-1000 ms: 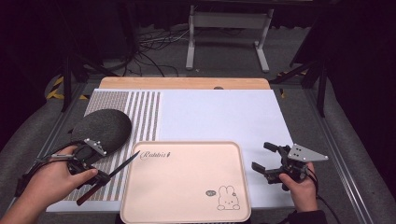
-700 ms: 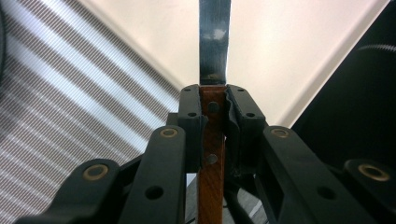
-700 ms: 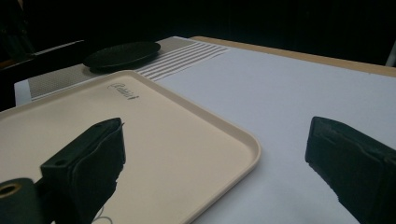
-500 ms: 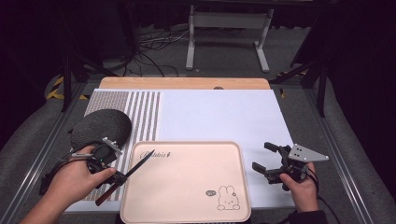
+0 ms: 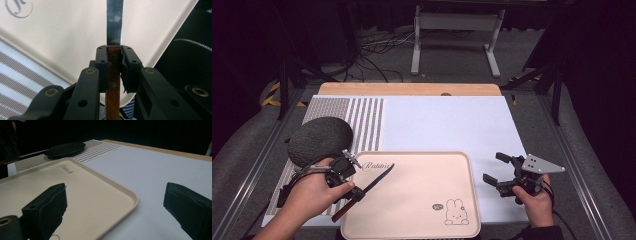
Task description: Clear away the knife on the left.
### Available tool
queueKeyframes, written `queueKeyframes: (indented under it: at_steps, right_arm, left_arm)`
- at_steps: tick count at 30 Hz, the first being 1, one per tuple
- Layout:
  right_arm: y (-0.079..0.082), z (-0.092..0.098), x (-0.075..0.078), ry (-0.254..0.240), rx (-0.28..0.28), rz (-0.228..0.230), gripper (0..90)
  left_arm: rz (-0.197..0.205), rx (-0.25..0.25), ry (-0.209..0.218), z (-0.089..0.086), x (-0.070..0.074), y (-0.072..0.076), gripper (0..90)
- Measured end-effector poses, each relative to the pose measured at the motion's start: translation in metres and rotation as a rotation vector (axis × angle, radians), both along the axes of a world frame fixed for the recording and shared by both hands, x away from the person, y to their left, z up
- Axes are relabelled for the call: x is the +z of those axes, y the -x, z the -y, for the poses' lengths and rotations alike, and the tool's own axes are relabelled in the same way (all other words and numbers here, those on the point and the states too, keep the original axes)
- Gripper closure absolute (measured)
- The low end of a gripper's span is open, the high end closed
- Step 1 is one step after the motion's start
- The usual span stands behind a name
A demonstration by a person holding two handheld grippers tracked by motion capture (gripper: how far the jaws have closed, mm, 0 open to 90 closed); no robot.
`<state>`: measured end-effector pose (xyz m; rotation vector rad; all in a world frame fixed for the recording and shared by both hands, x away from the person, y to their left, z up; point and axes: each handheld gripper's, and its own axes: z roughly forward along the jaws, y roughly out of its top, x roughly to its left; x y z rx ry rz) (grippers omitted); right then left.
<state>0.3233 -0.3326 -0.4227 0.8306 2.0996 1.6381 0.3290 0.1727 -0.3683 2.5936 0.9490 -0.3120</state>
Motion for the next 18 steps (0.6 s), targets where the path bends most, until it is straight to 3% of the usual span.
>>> queueKeyframes:
  at_steps: [11, 18]
  right_arm:
    - [0.0, 0.003, 0.001, 0.0, -0.007, 0.001, 5.9]
    - [0.001, 0.003, 0.001, 0.0, -0.007, 0.001, 5.9]
  left_arm:
    - [-0.009, -0.023, 0.005, 0.02, -0.009, -0.001, 77.8]
    - [-0.02, -0.002, -0.016, 0.028, -0.02, -0.003, 77.8]
